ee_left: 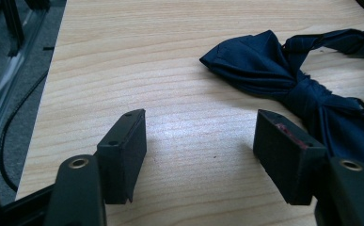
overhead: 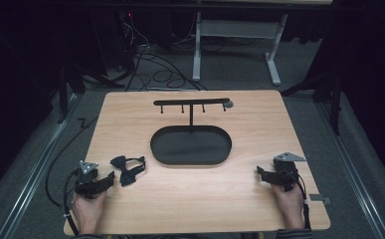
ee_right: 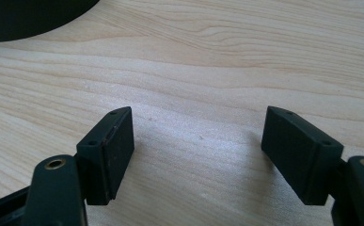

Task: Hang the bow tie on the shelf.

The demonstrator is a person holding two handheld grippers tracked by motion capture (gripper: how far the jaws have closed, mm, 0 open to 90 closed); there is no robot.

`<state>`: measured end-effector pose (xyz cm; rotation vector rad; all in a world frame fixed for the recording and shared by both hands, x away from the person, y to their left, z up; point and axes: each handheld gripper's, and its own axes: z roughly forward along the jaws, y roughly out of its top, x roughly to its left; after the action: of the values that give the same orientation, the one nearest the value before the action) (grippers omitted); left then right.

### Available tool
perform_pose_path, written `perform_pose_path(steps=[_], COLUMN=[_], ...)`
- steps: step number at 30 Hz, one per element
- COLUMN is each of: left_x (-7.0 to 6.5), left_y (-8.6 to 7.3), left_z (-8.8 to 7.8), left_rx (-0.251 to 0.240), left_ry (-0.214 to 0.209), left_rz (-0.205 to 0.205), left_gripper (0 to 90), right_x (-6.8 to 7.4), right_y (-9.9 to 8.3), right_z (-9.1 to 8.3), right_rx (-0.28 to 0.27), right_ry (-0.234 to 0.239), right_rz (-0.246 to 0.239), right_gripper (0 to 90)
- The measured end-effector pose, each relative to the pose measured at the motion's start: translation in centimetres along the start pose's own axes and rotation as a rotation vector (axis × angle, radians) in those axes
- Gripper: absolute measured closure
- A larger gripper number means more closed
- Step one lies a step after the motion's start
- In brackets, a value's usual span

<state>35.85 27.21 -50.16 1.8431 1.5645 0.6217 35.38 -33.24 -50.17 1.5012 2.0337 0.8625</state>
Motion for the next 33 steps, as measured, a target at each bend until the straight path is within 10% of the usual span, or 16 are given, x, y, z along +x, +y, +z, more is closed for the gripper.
perform_pose_path(steps=[8,16,33], left_x=[-0.4,-2.2,-4.8], left_y=[0.9,2.6,5.5], left_z=[-1.4,-2.6,0.0], left_rx=[-0.04,-0.067,-0.032], left_ry=[-0.047,-0.098,-0.144], left_rz=[-0.003,0.079,0.195], left_gripper=[37.8,43.2,44.1], right_x=[0.0,0.0,0.0], right_y=[0.0,0.0,0.0], right_z=[0.0,0.0,0.0], right_rx=[0.001,-0.001,0.001], right_ry=[-0.003,-0.004,-0.001], right_rz=[-0.002,-0.004,0.0], right_gripper=[26.9,27.0,26.9])
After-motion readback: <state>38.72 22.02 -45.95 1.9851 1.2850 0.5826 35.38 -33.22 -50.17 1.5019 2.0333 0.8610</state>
